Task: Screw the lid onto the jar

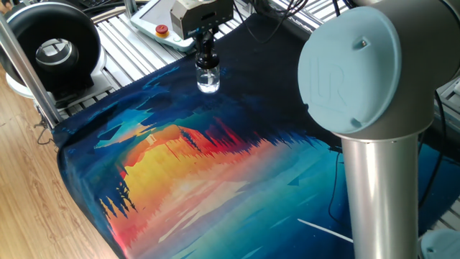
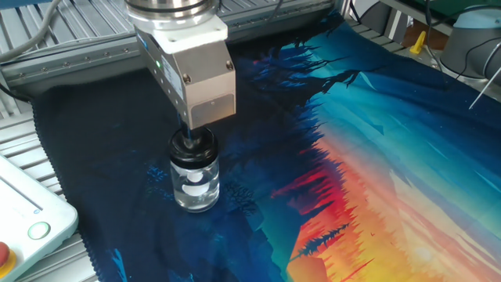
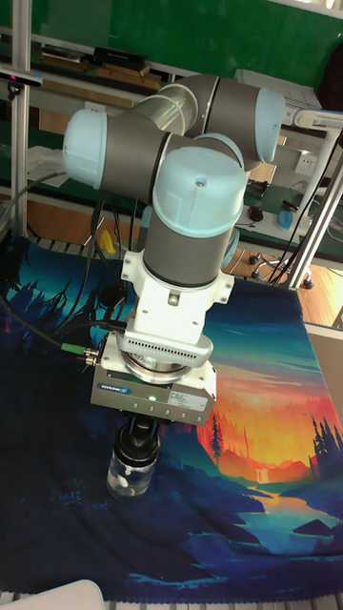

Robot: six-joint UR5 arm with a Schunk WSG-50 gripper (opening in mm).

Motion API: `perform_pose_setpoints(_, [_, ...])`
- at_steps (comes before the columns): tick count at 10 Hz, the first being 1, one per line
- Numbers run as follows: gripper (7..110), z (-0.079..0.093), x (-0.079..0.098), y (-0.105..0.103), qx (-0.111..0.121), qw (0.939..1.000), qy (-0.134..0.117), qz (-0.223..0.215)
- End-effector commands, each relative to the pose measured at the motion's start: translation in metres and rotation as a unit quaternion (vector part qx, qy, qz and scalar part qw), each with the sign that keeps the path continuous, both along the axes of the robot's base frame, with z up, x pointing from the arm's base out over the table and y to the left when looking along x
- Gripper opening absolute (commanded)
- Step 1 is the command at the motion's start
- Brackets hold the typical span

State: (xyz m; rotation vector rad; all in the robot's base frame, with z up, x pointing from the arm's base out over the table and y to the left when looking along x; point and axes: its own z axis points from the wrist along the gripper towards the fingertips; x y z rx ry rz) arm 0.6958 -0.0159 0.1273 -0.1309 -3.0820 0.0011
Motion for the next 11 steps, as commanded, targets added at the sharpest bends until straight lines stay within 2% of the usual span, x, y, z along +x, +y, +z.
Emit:
perform_pose_setpoints(1, [7, -0.0023, 0.0015, 0.0017, 0.007, 1.0, -0.003, 0.0])
perform_pose_setpoints(11, [7, -0.0102, 0.0011, 0.0045, 0.011, 0.9999, -0.001, 0.006])
